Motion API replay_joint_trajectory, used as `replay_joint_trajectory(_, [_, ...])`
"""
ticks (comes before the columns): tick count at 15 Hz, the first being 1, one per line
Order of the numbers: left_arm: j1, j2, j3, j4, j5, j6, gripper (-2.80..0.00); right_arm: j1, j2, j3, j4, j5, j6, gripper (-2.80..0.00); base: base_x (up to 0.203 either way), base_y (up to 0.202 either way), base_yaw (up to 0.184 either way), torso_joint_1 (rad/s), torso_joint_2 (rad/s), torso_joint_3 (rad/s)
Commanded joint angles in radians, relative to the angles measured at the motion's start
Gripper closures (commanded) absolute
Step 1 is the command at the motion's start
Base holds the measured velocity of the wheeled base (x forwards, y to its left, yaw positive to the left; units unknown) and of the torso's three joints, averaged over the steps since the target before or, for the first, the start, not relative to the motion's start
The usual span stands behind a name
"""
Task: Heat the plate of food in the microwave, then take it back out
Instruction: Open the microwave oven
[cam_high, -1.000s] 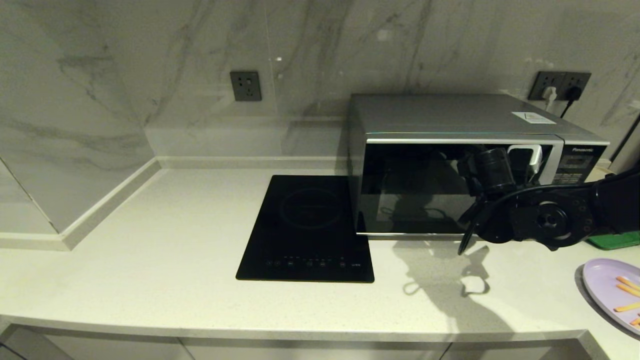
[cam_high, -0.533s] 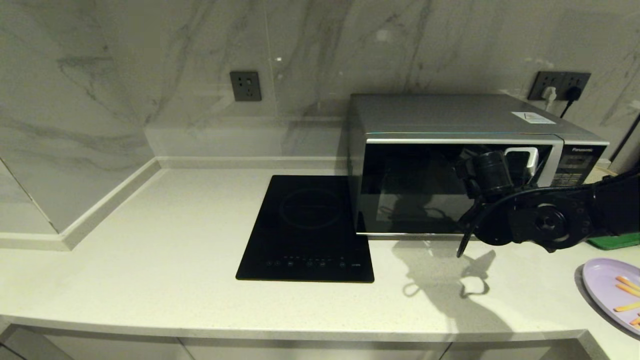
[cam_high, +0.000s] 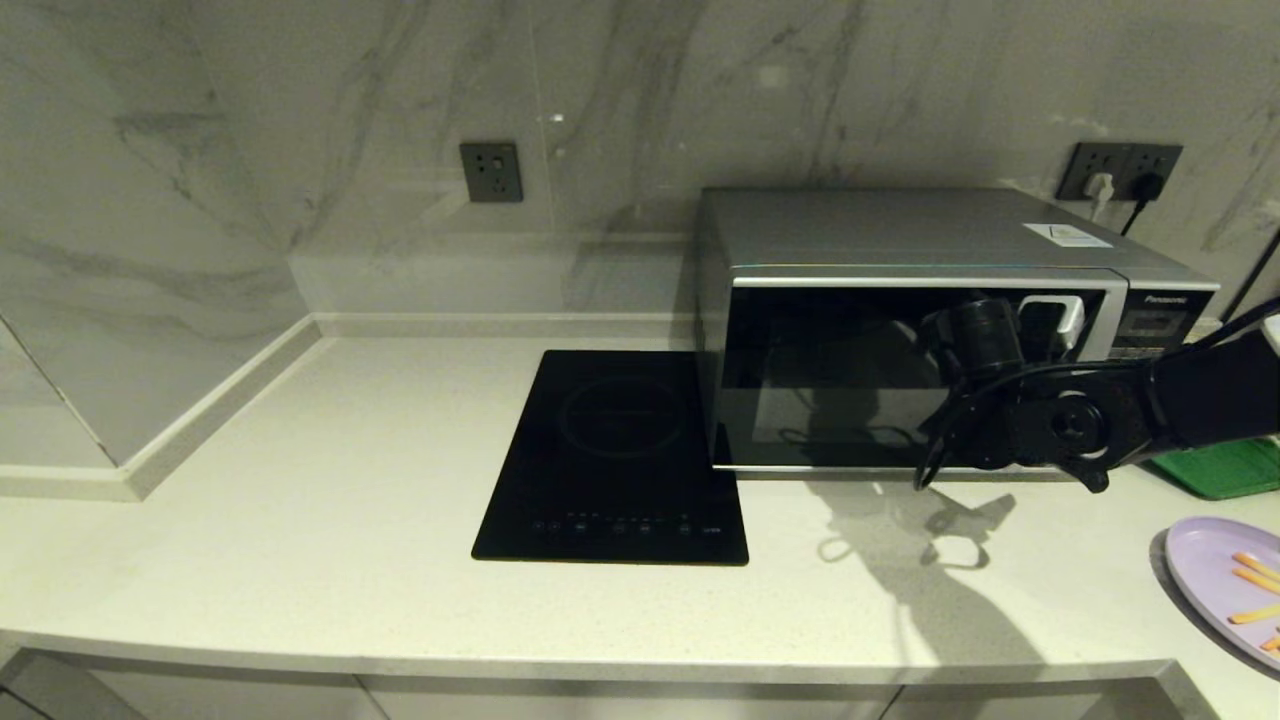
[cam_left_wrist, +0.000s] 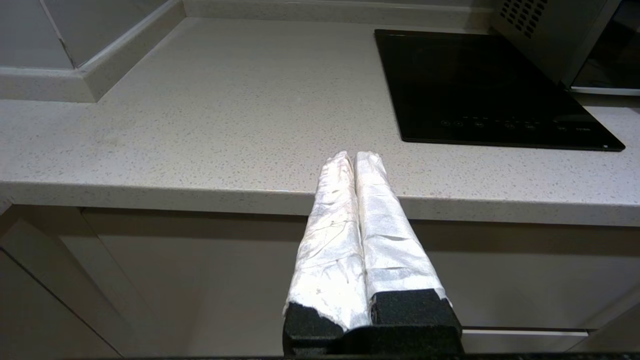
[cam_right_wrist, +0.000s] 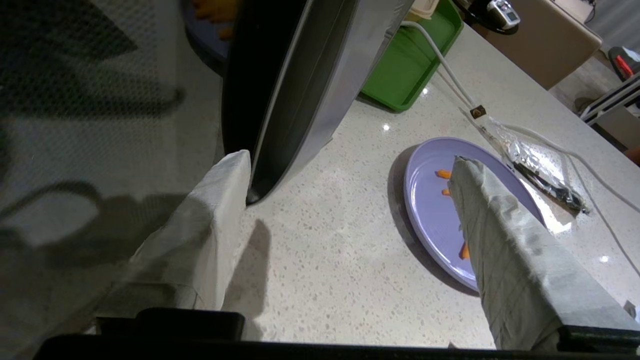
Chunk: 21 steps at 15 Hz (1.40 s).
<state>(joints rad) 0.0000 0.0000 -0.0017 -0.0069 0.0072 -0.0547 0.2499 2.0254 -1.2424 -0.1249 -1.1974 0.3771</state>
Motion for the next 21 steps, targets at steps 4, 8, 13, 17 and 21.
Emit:
replay_joint_trajectory(4, [0.0, 0.0, 0.0, -0.001, 0.0, -0.001, 0.0, -0.044, 0.039, -0.05, -0.001, 0.002, 0.003, -2.8, 0.0, 0.0, 0.0, 0.0, 0.0, 0.0])
replay_joint_trajectory(8, [0.0, 0.0, 0.0, -0.001, 0.0, -0.001, 0.0, -0.092, 0.053, -0.075, -0.002, 0.021, 0.002, -2.8, 0.0, 0.0, 0.0, 0.0, 0.0, 0.0])
replay_joint_trajectory(13, [0.0, 0.0, 0.0, -0.001, 0.0, -0.001, 0.0, -0.128, 0.05, -0.086, -0.001, 0.042, 0.002, -2.8, 0.0, 0.0, 0.0, 0.0, 0.0, 0.0])
replay_joint_trajectory(17, [0.0, 0.0, 0.0, -0.001, 0.0, -0.001, 0.0, -0.13, 0.031, -0.08, -0.002, 0.041, 0.002, -2.8, 0.0, 0.0, 0.0, 0.0, 0.0, 0.0])
replay_joint_trajectory(21, [0.0, 0.0, 0.0, 0.0, 0.0, -0.001, 0.0, -0.13, 0.015, -0.058, -0.002, 0.041, 0.017, -2.8, 0.0, 0.0, 0.0, 0.0, 0.0, 0.0])
